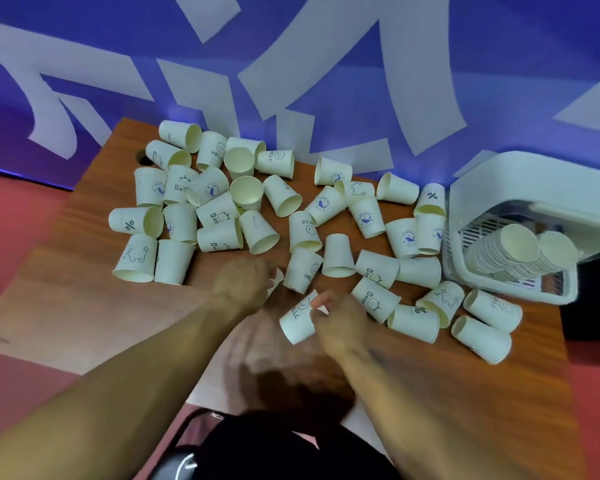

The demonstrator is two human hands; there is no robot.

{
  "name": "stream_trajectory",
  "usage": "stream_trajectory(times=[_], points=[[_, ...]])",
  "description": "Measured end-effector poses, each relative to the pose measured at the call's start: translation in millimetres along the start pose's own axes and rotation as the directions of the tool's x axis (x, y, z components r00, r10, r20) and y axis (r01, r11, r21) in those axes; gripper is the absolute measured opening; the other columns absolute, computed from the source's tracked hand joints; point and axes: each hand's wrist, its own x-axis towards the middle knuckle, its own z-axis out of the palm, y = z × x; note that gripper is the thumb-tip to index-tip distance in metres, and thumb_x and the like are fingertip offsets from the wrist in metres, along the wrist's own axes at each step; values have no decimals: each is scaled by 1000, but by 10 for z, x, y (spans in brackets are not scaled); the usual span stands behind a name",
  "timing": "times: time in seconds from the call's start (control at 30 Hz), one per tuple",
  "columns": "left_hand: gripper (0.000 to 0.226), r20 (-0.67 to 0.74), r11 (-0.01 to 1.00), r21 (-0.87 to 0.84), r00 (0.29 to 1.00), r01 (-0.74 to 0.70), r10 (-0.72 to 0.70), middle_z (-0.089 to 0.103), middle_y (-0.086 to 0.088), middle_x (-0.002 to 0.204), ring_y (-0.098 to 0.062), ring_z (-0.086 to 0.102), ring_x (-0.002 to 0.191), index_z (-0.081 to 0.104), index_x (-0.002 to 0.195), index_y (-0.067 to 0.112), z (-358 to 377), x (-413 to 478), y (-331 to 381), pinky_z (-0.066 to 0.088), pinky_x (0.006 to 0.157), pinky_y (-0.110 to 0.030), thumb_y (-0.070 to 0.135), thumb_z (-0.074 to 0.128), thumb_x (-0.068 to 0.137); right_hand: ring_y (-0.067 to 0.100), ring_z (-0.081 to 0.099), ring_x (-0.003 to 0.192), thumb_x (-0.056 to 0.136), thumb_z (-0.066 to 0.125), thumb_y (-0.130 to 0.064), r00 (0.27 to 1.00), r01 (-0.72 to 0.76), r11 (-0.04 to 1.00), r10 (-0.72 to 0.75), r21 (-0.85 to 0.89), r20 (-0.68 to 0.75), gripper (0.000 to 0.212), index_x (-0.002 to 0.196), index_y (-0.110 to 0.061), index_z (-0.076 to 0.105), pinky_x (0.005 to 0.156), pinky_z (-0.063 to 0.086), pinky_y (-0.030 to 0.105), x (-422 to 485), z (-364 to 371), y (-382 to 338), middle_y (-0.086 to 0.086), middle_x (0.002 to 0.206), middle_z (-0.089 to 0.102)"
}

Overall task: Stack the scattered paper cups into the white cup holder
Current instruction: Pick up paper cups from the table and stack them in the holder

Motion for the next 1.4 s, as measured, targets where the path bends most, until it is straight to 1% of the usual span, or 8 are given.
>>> stream_trajectory(times=[0.17,0.3,0.43,0.53,0.67,1.0,1.23,1.4], points=[[19,-251,999,-13,968,-32,27,68,-4,91,-23,55,93,70,107,32,-123,-54,518,32,63,-29,33,57,94,16,63,94,83,63,-14,985,152,988,-154,-27,-78,14,88,-27,65,80,50,30,34,-412,107,-4,96,69],[14,-403,999,-2,914,-53,48,67,-3,82,-25,51,87,72,97,29,-227,-83,1038,39,62,-33,27,61,89,17,64,91,82,64,-11,931,283,959,-281,-27,-234,13,86,-24,63,77,50,33,-5,-849,341,-5,92,70],[11,-502,991,-52,861,-125,82,70,-2,87,-27,51,86,72,95,25,-345,-55,1634,42,68,-37,24,64,88,23,64,87,81,64,-12,873,352,935,-341,-33,-350,13,88,-22,62,71,49,35,-27,-1329,686,-1,87,70],[10,-569,983,-86,818,-161,84,70,2,93,-26,52,94,73,94,25,-428,-18,2112,44,76,-41,26,65,88,24,62,86,80,66,-13,821,385,920,-381,-81,-426,17,92,-23,59,66,43,32,-16,-1702,963,0,87,69],[5,-657,976,-80,747,-204,102,68,9,100,-26,51,106,73,89,28,-442,61,2713,39,83,-41,30,71,85,23,62,89,81,67,-13,775,407,911,-386,-72,-500,23,101,-21,58,73,44,34,17,-2163,1308,-1,93,68],[10,-676,932,-73,704,-355,216,67,9,93,-22,55,100,71,88,28,-365,394,3798,34,83,-37,36,65,87,20,59,87,82,65,-13,703,394,916,-351,-71,-618,19,97,-25,63,73,48,37,226,-3030,2125,-2,86,66],[9,-679,917,-94,699,-387,226,66,9,92,-20,56,92,72,89,26,-358,655,4017,32,78,-32,34,68,87,23,59,75,78,71,-5,600,431,893,-390,-129,-699,17,90,-16,70,67,48,34,530,-3295,2240,3,75,66],[7,-646,912,-58,712,-406,276,66,10,91,-19,57,86,73,87,26,-283,795,4064,37,76,-35,32,70,85,23,59,78,76,72,-6,602,404,899,-400,-169,-691,16,88,-17,72,66,38,26,828,-3315,2348,2,76,67]])
